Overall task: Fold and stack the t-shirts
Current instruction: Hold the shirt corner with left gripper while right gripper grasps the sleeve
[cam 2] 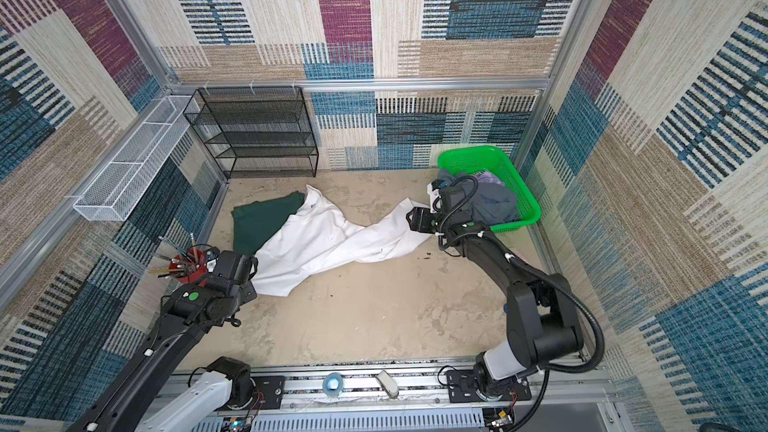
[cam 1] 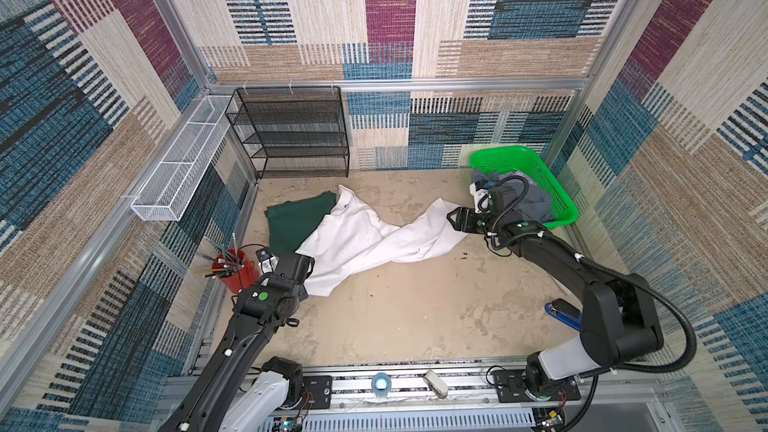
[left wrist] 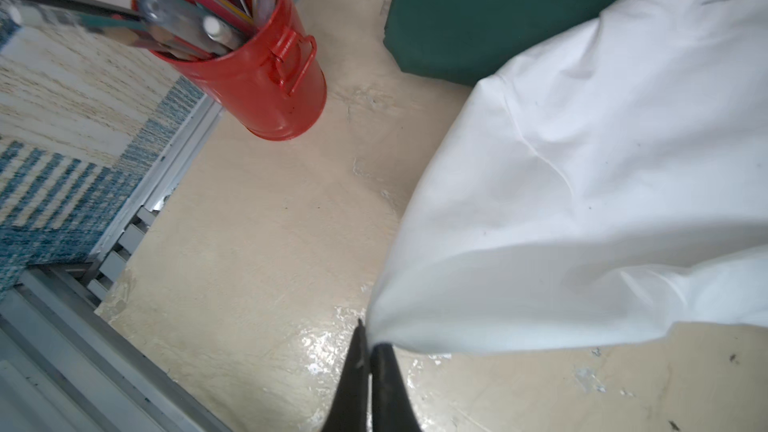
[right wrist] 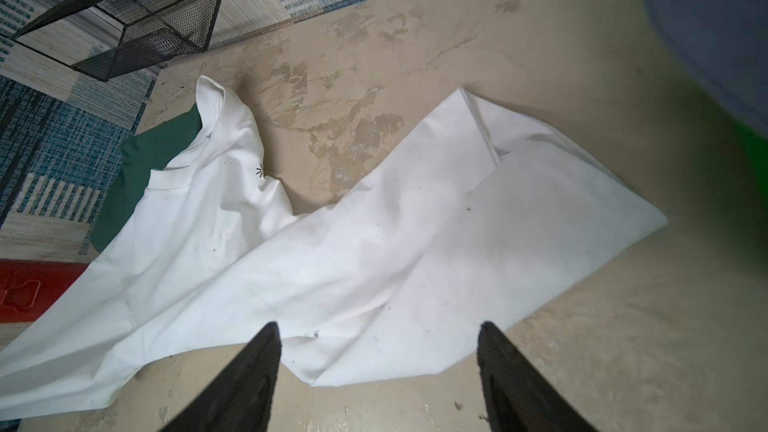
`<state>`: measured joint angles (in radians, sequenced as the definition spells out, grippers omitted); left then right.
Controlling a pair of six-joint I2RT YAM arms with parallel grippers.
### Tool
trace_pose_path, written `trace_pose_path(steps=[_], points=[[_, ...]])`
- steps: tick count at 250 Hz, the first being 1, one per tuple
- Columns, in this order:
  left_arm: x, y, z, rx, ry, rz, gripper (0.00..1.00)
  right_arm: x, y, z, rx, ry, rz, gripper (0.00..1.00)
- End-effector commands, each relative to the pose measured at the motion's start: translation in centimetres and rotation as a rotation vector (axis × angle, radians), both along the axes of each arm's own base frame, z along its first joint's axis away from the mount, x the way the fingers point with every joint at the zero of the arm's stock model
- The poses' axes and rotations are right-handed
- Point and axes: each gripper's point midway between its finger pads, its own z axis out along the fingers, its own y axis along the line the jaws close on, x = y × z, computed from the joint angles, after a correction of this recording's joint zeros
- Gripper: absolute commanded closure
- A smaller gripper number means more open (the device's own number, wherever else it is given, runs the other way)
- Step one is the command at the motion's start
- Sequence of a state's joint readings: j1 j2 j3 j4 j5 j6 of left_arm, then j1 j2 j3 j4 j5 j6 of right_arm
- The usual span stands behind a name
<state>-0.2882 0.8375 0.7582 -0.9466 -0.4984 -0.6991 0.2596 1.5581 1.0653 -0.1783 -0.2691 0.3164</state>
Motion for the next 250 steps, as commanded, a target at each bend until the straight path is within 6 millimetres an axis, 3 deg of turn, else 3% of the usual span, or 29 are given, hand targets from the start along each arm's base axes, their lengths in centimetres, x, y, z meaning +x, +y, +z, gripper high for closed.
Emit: trace_pose_path(steps=[1,37,70,106,138,160,212,238,250], points=[[1.0,-1.2,-0.3,-0.061,-0.028,-0.036,1.0,2.6,1.8,-0.5,0.001,-0.019,0.033,0.25],[1.4,-1.9,-0.5,-0.092,-0.031,-0.049,1.0,3.9,2.7,-4.6,-0.068,0.056,0.025,0.26],[1.7,-2.2,-0.9,-0.106,-0.036,-0.057,1.0,4.0,0.7,-8.1,-0.208,0.119,-0.06,0.26],[2.1,-2.5,-1.2,-0.114,-0.027,-0.068,1.0,3.4,-1.8,-9.0,-0.303,0.117,-0.158,0.26],[2.6,-3.0,-1.6,-0.127,-0.023,-0.077,1.0,3.3,-1.9,-10.0,-0.311,0.136,-0.155,0.27],[2.8,-3.2,-1.7,-0.135,-0.019,-0.082,1.0,3.6,-1.3,-10.6,-0.292,0.148,-0.142,0.35],[2.8,-3.3,-1.7,-0.141,-0.023,-0.086,1.0,4.0,-0.5,-10.6,-0.262,0.143,-0.116,0.73],[2.9,-3.3,-1.7,-0.145,-0.03,-0.084,1.0,3.5,-0.7,-9.3,-0.252,0.115,-0.123,0.99],[2.9,-3.4,-1.7,-0.148,-0.034,-0.086,1.0,3.0,-1.0,-8.3,-0.24,0.088,-0.132,1.0]])
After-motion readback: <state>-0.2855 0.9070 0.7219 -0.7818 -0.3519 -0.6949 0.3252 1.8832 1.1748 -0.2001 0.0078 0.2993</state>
